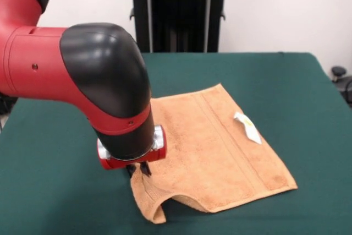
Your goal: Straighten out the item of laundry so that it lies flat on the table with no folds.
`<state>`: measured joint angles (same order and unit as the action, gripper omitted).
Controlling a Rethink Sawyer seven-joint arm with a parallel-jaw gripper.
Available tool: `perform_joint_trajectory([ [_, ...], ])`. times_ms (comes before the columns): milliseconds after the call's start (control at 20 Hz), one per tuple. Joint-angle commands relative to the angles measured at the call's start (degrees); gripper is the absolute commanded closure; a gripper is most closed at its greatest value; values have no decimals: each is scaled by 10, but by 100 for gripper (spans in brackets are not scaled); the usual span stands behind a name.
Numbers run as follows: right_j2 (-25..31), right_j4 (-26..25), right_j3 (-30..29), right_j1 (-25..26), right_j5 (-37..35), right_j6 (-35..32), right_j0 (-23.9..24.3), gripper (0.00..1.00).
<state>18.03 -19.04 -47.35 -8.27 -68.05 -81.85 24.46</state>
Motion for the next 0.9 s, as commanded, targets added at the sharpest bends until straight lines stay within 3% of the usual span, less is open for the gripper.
perform_joint_trajectory([
  [50,43,-22,-118,-4,57,125,-4,100],
  [400,40,-27,-131,-10,65,118,-4,100],
  [450,42,-27,-139,-11,77,114,-3,0],
  [900,34,-35,-151,-23,91,87,-11,0],
])
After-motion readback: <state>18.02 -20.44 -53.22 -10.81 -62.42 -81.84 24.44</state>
